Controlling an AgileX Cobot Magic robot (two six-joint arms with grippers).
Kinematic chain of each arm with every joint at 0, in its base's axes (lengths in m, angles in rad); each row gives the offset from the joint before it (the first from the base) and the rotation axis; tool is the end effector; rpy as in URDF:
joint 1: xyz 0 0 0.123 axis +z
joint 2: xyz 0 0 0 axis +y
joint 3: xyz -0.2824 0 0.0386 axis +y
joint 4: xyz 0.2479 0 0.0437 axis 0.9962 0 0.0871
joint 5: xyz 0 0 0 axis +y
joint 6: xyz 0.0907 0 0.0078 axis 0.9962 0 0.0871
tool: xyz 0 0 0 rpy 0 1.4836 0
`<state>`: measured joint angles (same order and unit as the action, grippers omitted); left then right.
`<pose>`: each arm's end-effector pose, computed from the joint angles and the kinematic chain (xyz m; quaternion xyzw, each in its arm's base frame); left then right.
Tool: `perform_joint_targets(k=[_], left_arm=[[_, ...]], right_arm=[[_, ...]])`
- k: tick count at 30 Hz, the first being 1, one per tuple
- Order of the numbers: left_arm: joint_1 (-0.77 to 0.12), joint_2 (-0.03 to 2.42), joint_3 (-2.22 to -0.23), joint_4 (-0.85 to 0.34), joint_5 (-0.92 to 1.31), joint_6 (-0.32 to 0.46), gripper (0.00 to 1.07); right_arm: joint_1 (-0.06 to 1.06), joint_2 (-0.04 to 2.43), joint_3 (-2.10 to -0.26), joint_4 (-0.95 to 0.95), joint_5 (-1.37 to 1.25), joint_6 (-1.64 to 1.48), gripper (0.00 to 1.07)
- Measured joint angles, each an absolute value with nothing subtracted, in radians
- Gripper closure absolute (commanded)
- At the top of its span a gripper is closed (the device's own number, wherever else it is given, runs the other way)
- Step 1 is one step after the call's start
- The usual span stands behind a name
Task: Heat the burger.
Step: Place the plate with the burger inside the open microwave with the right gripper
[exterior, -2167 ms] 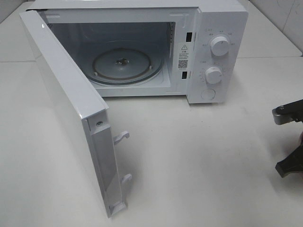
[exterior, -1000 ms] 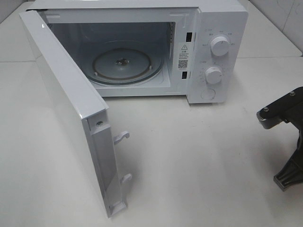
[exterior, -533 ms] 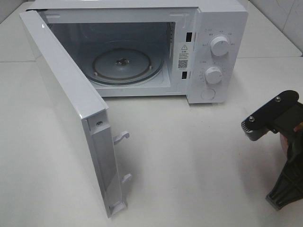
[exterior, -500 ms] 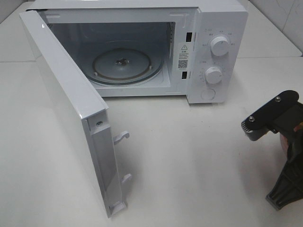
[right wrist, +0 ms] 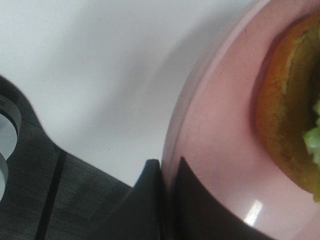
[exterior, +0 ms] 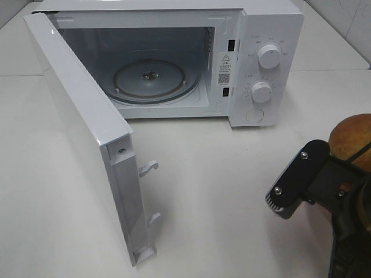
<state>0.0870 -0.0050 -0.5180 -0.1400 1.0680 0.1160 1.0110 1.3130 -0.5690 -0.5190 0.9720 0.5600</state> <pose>-0.0075 -0.0118 0.2822 0.0160 0.8469 -0.0161 0.5313 0.1261 0.1310 0.1872 -0.3629 0.9080 -0.1666 0.1270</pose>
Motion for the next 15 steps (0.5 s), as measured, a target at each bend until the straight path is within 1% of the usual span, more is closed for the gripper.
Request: perform_joint_targets(k=[1, 6, 15], left_arm=[[0.087, -0.005, -0.518, -0.14, 1.068, 0.116, 0.06], [0.087, -0.005, -0.518, -0.14, 1.068, 0.116, 0.06], [0.087, -0.005, -0.518, -0.14, 1.068, 0.116, 0.06]], right_arm=[[1.038, 1.313, -0.569, -0.519, 0.972, 0.538, 1.07], [1.08, 1.313, -0.569, -0.52, 0.947, 0.451, 1.07], [1.081, 1.313, -0.569, -0.569, 0.918, 0.266, 1.07]])
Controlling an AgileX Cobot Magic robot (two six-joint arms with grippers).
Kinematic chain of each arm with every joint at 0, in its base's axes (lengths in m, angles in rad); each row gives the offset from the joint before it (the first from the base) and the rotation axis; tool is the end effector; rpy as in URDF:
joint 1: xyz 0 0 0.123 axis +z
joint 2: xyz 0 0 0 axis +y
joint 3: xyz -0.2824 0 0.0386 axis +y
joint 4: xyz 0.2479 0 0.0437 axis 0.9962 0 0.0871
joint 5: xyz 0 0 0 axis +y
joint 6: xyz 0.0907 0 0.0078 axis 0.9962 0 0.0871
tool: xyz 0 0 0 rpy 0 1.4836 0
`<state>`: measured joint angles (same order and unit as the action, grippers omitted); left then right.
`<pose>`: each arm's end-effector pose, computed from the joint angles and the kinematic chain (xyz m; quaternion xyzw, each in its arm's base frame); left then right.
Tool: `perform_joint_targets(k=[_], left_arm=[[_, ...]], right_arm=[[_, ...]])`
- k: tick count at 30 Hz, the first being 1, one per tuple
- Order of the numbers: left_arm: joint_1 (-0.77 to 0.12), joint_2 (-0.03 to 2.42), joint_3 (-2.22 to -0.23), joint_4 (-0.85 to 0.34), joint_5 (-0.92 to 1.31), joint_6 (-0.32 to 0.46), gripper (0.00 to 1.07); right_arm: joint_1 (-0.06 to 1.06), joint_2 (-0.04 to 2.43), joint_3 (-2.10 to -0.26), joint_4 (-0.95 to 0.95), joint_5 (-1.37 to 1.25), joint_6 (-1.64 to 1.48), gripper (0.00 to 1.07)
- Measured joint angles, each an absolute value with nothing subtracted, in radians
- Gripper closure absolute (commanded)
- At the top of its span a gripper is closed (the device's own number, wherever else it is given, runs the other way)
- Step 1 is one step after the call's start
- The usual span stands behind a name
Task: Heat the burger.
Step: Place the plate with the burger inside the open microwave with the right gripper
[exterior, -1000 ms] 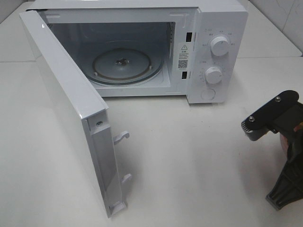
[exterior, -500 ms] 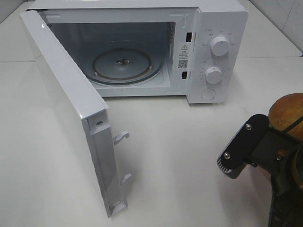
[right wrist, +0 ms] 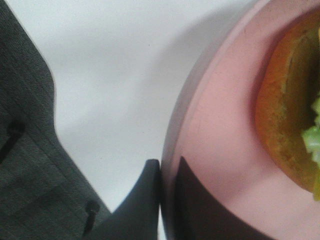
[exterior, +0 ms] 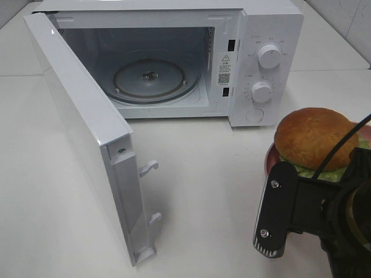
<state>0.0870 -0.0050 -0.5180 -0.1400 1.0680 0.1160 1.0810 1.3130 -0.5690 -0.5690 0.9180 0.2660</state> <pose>-0.0075 -0.0118 0.2822 0.0160 0.8469 -0.0161 0.5313 0.1209 0.1438 0.1882 -0.5373 0.8135 -0.1752 0.1374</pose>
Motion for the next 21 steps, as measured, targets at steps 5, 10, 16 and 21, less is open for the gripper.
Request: perform_joint_targets(k=[5, 10, 16, 21], left_arm=[[0.087, -0.005, -0.518, -0.14, 1.068, 0.116, 0.06], [0.087, -0.005, -0.518, -0.14, 1.068, 0.116, 0.06], [0.087, -0.005, -0.518, -0.14, 1.068, 0.116, 0.06], [0.087, -0.005, -0.518, -0.14, 1.068, 0.116, 0.06]], right_arm=[[1.081, 1.313, -0.568, -0.64, 0.882, 0.195, 1.07], [1.081, 1.313, -0.568, -0.65, 0.821, 0.189, 1.07], [1.081, 1.313, -0.565, -0.65, 0.76, 0.1, 1.07], [1.081, 1.313, -0.565, -0.65, 0.722, -0.013, 1.07]])
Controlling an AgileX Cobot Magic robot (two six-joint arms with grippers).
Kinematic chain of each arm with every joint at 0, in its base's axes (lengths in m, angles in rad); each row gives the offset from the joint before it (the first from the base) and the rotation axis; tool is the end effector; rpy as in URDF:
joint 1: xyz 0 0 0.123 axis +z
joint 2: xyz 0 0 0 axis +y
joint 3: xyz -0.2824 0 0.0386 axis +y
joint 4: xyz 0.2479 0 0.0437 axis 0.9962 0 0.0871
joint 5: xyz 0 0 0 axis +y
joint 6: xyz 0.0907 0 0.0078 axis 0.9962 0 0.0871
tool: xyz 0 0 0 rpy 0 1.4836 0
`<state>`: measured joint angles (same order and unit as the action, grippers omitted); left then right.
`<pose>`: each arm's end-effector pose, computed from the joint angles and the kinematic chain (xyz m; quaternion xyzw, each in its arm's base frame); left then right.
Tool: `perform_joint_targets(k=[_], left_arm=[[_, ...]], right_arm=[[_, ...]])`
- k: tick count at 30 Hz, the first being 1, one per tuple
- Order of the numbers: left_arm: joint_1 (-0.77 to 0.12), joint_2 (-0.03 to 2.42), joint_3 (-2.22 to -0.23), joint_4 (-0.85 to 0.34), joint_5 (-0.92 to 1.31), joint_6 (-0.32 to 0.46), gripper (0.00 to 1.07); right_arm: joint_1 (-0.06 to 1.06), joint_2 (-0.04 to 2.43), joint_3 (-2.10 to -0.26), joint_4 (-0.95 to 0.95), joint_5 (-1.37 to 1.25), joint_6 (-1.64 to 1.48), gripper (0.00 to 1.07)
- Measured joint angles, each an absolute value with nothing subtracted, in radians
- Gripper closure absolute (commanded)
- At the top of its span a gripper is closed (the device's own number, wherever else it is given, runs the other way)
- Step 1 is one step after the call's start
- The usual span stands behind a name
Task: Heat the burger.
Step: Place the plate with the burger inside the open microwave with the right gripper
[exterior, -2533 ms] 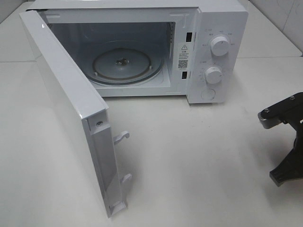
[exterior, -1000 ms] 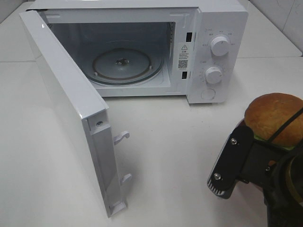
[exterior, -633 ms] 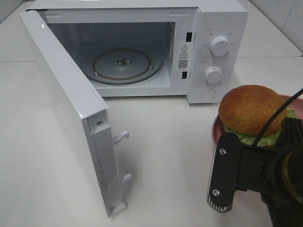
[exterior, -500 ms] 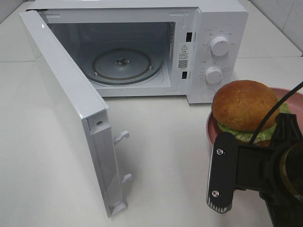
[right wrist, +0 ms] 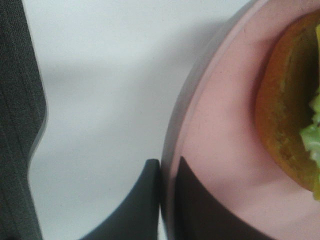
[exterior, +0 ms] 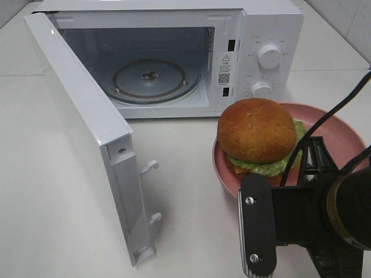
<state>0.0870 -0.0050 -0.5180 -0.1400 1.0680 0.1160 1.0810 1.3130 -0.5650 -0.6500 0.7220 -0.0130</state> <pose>-0.0075 -0.0118 0.2822 0.0160 0.8469 -0.0161 0.5313 0.1268 0.1604 0.1896 -0.6776 0.6920 -0.1549 0.1949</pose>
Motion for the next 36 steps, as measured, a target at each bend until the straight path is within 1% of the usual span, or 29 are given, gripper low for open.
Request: perform_joint_targets(k=[6, 7, 9, 10, 11, 12, 14, 15, 16, 18, 19, 21, 24, 26, 27, 28, 29, 31, 36], left_arm=[[0.087, -0.005, -0.518, -0.14, 1.068, 0.116, 0.06], [0.087, -0.005, -0.518, -0.14, 1.068, 0.116, 0.06], [0.087, -0.005, -0.518, -0.14, 1.068, 0.116, 0.06], [0.087, -0.005, -0.518, -0.14, 1.068, 0.116, 0.06], [0.087, -0.005, -0.518, -0.14, 1.068, 0.116, 0.06], [0.087, -0.005, -0.518, -0.14, 1.068, 0.116, 0.06], [0.087, -0.005, -0.518, -0.14, 1.068, 0.116, 0.06], [0.087, -0.005, -0.518, -0.14, 1.068, 0.116, 0.06], [0.087, -0.005, -0.518, -0.14, 1.068, 0.116, 0.06], [0.087, -0.005, -0.518, -0.14, 1.068, 0.116, 0.06], [0.087, -0.005, -0.518, -0.14, 1.068, 0.116, 0.06], [0.087, -0.005, -0.518, -0.14, 1.068, 0.116, 0.06], [0.087, -0.005, -0.518, -0.14, 1.068, 0.116, 0.06], [0.087, -0.005, -0.518, -0.14, 1.068, 0.116, 0.06], [0.087, -0.005, -0.518, -0.14, 1.068, 0.116, 0.06], [0.087, -0.005, -0.518, -0.14, 1.068, 0.116, 0.06], [0.087, -0.005, -0.518, -0.14, 1.068, 0.116, 0.06], [0.087, -0.005, -0.518, -0.14, 1.068, 0.116, 0.06], [0.087, -0.005, -0.518, -0.14, 1.068, 0.116, 0.06]], right_arm=[[1.062, 1.313, -0.565, -0.641, 0.704, -0.149, 1.07], [1.026, 1.313, -0.565, -0.624, 0.676, -0.199, 1.07], [1.01, 1.313, -0.565, -0.613, 0.665, -0.227, 1.07], [0.97, 1.313, -0.565, -0.591, 0.646, -0.286, 1.07], [0.97, 1.313, -0.565, -0.591, 0.646, -0.286, 1.07], [0.932, 1.313, -0.565, -0.571, 0.629, -0.348, 1.07], [0.917, 1.313, -0.565, -0.563, 0.619, -0.383, 1.07], [0.887, 1.313, -0.564, -0.542, 0.596, -0.452, 1.07], [0.887, 1.313, -0.564, -0.542, 0.596, -0.452, 1.07], [0.841, 1.313, -0.564, -0.501, 0.558, -0.543, 1.07], [0.841, 1.313, -0.564, -0.501, 0.558, -0.543, 1.07], [0.806, 1.313, -0.564, -0.445, 0.523, -0.639, 1.07], [0.787, 1.313, -0.564, -0.404, 0.506, -0.717, 1.07], [0.754, 1.313, -0.564, -0.328, 0.477, -0.835, 1.07], [0.754, 1.313, -0.564, -0.328, 0.477, -0.835, 1.07], [0.731, 1.313, -0.564, -0.276, 0.46, -0.906, 1.07], [0.731, 1.313, -0.564, -0.276, 0.46, -0.906, 1.07], [0.695, 1.313, -0.564, -0.221, 0.439, -1.003, 1.07], [0.64, 1.313, -0.564, -0.141, 0.43, -1.135, 1.07]])
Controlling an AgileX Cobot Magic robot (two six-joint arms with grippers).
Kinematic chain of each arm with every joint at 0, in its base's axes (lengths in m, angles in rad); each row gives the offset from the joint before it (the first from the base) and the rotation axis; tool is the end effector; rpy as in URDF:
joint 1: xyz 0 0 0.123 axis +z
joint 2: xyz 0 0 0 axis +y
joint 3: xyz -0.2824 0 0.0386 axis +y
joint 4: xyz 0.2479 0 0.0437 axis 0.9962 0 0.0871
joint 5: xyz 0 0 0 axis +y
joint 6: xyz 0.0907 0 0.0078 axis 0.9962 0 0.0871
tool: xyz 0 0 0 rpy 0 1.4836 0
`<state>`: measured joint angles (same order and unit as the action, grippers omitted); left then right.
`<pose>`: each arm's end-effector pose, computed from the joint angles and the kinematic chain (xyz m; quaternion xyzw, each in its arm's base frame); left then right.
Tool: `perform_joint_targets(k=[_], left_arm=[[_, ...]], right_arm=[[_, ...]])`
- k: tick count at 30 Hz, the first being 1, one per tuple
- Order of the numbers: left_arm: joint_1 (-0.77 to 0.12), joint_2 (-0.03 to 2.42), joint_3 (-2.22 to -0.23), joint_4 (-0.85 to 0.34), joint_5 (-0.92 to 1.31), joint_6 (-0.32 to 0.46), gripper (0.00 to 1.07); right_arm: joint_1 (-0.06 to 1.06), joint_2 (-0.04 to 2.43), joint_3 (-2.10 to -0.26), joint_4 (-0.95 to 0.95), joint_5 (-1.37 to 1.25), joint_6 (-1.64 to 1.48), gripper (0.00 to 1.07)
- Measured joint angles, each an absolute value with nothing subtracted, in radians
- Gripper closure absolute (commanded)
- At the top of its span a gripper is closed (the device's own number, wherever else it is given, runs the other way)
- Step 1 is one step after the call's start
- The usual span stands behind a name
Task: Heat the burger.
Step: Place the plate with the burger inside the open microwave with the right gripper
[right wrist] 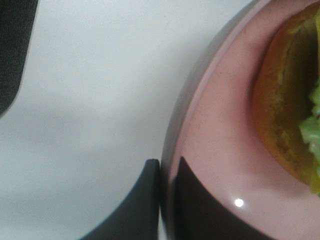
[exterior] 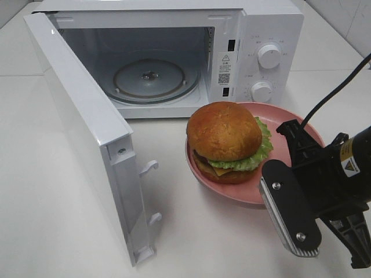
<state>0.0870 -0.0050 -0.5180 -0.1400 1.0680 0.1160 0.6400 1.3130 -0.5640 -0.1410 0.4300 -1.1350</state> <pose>-0.0075 -0.0118 0.2822 0.0160 0.8469 -0.0161 0.5313 0.1786 0.1263 0.1886 -0.7864 0.5690 -0.1004 0.2187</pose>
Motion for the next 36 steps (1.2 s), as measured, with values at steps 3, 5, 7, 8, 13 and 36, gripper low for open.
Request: perform_joint_targets(k=[3, 5, 7, 8, 13, 36], left_arm=[[0.087, -0.005, -0.518, -0.14, 1.068, 0.116, 0.06], [0.087, -0.005, -0.518, -0.14, 1.068, 0.116, 0.06], [0.087, -0.005, -0.518, -0.14, 1.068, 0.116, 0.06], [0.087, -0.005, -0.518, -0.14, 1.068, 0.116, 0.06], [0.087, -0.005, -0.518, -0.14, 1.068, 0.116, 0.06], [0.087, -0.005, -0.518, -0.14, 1.068, 0.116, 0.06]], right_arm=[[0.621, 1.314, -0.57, -0.093, 0.425, -1.197, 1.07], [0.614, 1.314, -0.585, -0.068, 0.426, -1.23, 1.07], [0.613, 1.314, -0.609, -0.061, 0.426, -1.248, 1.07], [0.613, 1.314, -0.629, -0.059, 0.419, -1.25, 1.07], [0.613, 1.315, -0.646, -0.054, 0.385, -1.254, 1.07], [0.649, 1.375, -0.649, -0.038, 0.295, -1.289, 1.07]])
